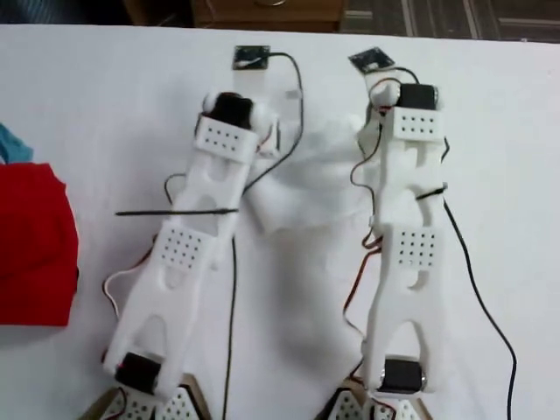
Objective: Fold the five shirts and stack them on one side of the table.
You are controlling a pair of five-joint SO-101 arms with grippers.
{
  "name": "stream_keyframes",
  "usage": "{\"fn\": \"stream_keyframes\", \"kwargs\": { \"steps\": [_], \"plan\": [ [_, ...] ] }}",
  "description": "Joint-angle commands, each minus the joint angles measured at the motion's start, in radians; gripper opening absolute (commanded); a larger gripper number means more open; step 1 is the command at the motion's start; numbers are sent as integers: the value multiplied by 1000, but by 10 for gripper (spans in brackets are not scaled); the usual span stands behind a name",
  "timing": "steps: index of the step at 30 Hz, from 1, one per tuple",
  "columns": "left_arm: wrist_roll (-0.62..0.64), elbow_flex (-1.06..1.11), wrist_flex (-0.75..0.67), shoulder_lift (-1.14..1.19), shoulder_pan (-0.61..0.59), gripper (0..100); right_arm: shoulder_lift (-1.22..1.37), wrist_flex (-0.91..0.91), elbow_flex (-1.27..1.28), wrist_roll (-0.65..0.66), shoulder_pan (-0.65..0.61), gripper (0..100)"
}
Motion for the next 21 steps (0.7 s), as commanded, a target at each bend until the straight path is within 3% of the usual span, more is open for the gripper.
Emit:
{"fn": "stream_keyframes", "kwargs": {
  "steps": [1,4,7,10,21],
  "plan": [
    [-11,-30,12,-64,-46,83,-96,22,-48,31,18,216],
    [-6,-31,11,-31,-86,80,-87,-59,-49,61,7,176],
    [68,-31,14,15,-101,80,-71,-174,-48,29,-13,0],
    [101,-31,15,51,-95,79,-45,-285,-41,-44,-33,13],
    [104,-33,11,124,-101,79,148,-515,-41,-49,-143,19]
  ]
}}
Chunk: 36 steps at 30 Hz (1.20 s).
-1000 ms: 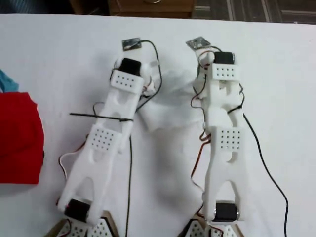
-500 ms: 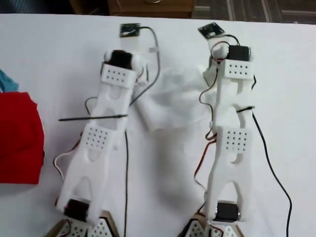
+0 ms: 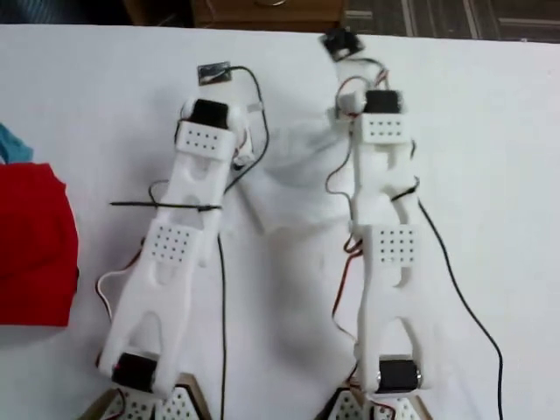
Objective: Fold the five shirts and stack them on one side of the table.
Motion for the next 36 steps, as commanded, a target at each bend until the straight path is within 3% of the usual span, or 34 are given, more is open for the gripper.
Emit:
{"fn": "stream_keyframes", "kwargs": {
  "steps": [1,10,14,32,36],
  "plan": [
    [2,-33,11,2,-9,79,39,-90,-26,-8,-21,19],
    [-2,-31,-9,9,-71,79,150,-351,-34,-9,-25,19],
    [-2,-31,-29,9,-94,79,147,-360,-35,-9,-36,19],
    [-2,-35,-71,32,-97,79,-162,443,-284,-12,12,19],
    [-2,-35,-71,32,-97,79,-170,476,-190,-17,61,19]
  ]
}}
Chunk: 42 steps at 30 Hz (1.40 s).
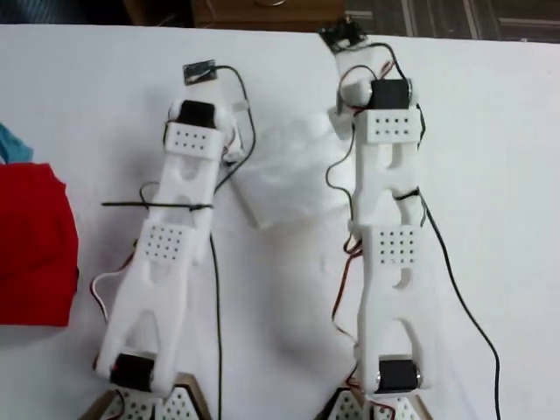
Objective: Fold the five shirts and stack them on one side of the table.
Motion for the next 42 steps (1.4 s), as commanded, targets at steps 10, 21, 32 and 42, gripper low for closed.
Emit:
{"fn": "stream_keyframes", "kwargs": {
  "steps": [10,21,32,42],
  "plan": [
    [-3,-19,-18,-3,-38,79,-76,27,371,-12,71,19],
    [-3,-18,-12,-2,-38,79,-87,25,529,-5,177,19],
    [2,-21,5,-5,-51,79,-331,28,542,-5,94,19],
    [-2,-22,38,-35,-52,110,-371,-30,540,-3,-56,21]
  ]
}}
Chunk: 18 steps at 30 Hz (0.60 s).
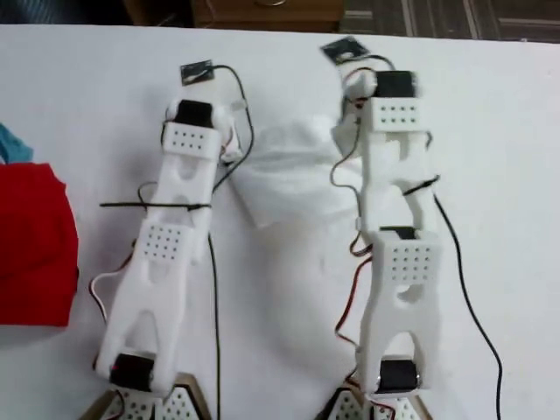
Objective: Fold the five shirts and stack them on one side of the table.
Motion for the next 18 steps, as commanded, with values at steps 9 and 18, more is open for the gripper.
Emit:
{"fn": "stream_keyframes", "kwargs": {
  "steps": [9,18],
  "plan": [
    [-2,-18,0,-78,-83,229,-2,-93,-18,37,-142,158],
    [2,-18,-6,-81,-126,229,108,-127,-18,55,-208,193]
  ]
}}
